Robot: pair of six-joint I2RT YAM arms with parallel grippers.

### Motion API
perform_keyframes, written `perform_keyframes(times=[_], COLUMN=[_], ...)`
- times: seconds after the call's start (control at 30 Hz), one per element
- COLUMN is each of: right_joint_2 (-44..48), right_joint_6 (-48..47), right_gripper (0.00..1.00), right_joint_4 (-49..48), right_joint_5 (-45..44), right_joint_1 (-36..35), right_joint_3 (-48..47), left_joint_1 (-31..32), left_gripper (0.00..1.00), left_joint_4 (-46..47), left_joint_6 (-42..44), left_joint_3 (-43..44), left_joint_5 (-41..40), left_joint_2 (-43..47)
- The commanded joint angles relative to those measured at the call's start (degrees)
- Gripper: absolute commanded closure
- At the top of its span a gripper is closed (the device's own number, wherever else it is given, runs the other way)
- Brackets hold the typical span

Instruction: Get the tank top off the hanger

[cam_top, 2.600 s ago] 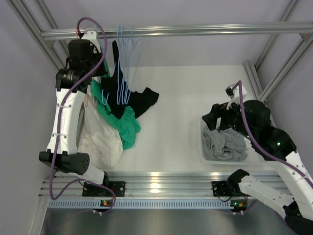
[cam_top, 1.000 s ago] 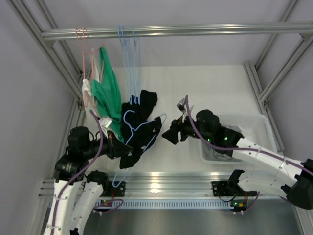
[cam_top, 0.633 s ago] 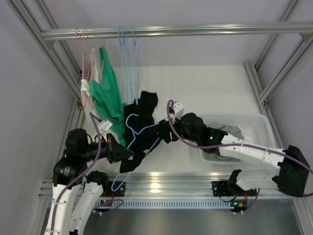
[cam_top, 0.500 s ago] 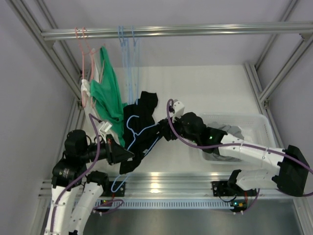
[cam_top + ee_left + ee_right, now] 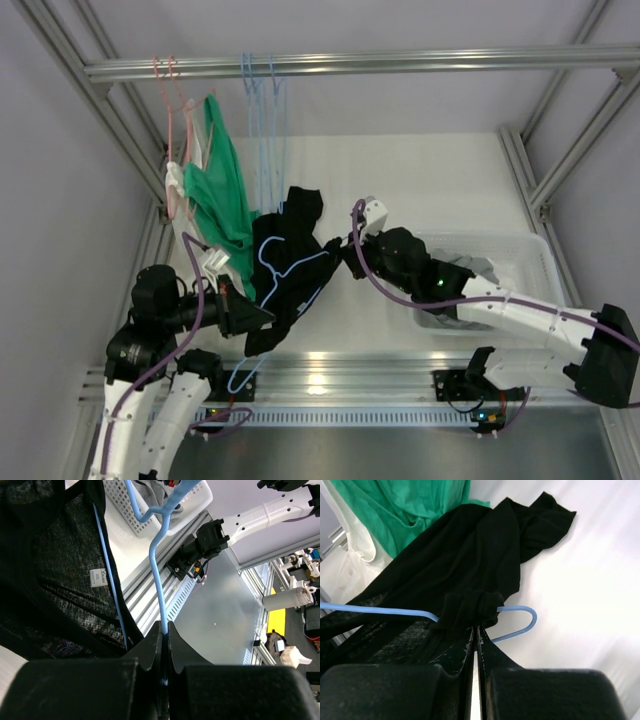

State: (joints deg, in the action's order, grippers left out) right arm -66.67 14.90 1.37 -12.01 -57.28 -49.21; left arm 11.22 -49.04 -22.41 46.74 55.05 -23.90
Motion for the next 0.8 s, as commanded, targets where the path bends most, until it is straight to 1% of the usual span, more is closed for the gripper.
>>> perform_keyframes(times=[0.0,0.07,0.23,0.43,0.47,0.57,0.67,0.77], right_joint_2=[2.6,2.8,4.8,5.2,5.0,4.9,4.3,3.3], right_joint_6=[-1.1,-0.9,0.0,-0.4,-0.2,0.6,1.2,1.3], right_gripper=[1.00,1.00,1.00,1.00,1.00,1.00,1.00,1.00], right_joint_4=[-4.1,-4.1,-3.4,-1.5,0.2,1.6,2.5,2.7], right_joint_5=[-1.2,-2.0,-10.1,-15.7,-16.5,-15.0,-13.3,-11.7], right_joint_1=[-0.9,-0.9,-0.8,0.6,1.2,5.7,11.7,14.1], right_joint_3=[-2.4,-1.9,-0.1,-1.6,-2.0,-2.9,-3.3,-3.7], left_joint_1=[0.3,0.3,0.3,0.3,0.3,0.3,0.3,0.3], left_gripper=[1.00,1.00,1.00,1.00,1.00,1.00,1.00,1.00], left_joint_4=[1.1,1.1,1.2,1.2,1.1,1.2,1.1,1.1], left_joint_6=[0.3,0.4,0.4,0.4,0.3,0.2,0.0,-0.1], left_joint_3=[2.4,3.0,4.1,4.4,4.5,4.9,5.9,6.3], left_joint_5=[1.6,0.6,0.7,0.9,1.1,1.9,3.1,3.7], left_joint_2=[-0.4,-0.6,-1.1,-1.3,-1.3,-1.2,-1.1,-1.1])
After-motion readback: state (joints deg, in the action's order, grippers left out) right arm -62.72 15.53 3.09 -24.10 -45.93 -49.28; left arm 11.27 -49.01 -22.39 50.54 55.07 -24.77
